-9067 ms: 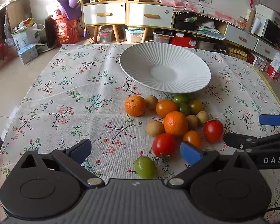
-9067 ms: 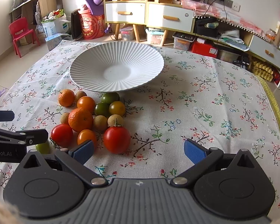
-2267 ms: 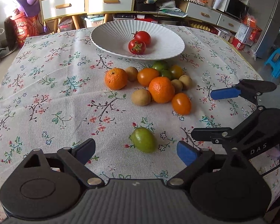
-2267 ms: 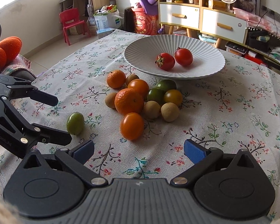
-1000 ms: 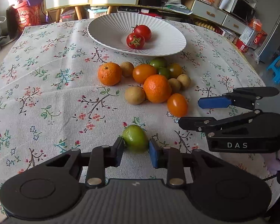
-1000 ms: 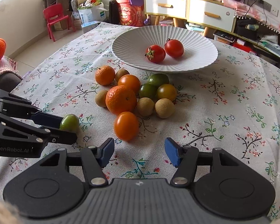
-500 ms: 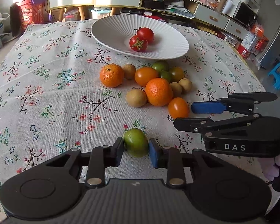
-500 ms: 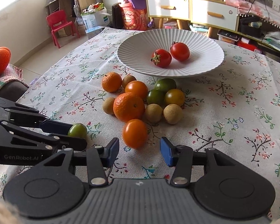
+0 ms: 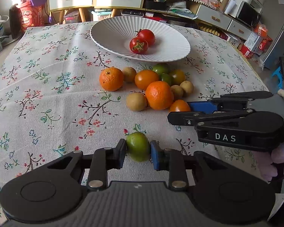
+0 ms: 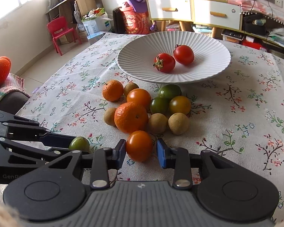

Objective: Organize fruits
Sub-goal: 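Grasp the green lime with the left tool while the right tool grasps an orange cherry tomato, then carry the green lime and orange cherry tomato over the white plate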

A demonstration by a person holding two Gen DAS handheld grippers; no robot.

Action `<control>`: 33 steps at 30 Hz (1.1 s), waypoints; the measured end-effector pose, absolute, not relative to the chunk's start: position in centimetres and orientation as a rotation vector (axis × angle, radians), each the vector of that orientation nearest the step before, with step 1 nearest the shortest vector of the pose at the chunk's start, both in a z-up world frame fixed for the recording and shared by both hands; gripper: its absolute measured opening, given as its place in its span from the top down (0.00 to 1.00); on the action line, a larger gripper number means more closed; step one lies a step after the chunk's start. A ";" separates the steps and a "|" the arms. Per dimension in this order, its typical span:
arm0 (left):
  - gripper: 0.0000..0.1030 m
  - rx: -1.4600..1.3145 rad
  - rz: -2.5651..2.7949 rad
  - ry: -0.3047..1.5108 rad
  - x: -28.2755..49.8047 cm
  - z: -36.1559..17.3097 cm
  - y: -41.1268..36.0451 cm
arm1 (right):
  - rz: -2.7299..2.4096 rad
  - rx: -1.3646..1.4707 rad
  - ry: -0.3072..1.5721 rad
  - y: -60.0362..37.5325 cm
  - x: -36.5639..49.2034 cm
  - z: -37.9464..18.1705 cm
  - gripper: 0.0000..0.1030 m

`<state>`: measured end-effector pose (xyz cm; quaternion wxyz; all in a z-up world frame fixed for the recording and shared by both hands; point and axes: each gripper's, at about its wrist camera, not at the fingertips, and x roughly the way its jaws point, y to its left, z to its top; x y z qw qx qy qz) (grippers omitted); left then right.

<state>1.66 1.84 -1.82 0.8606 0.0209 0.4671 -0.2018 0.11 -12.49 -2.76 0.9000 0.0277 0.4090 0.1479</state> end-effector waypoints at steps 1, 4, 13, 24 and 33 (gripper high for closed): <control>0.76 0.042 -0.424 0.978 1.7 -1.8 1.9 | 0.308 0.059 0.848 -12.5 0.1 -2.7 0.74; 0.76 0.033 -0.428 0.972 1.8 -1.6 2.1 | 0.317 0.057 0.856 -12.6 -0.1 -2.6 0.74; 0.76 0.000 -0.440 0.929 2.4 0.0 2.1 | 0.335 0.057 0.824 -12.9 -0.9 -0.8 0.74; 0.76 -0.056 -0.426 0.866 4.5 2.4 1.5 | 0.289 0.078 0.765 -14.4 0.5 0.4 0.74; 0.76 -0.073 -0.409 0.834 6.7 2.9 0.4 | 0.273 0.104 0.741 -15.5 1.5 0.9 0.74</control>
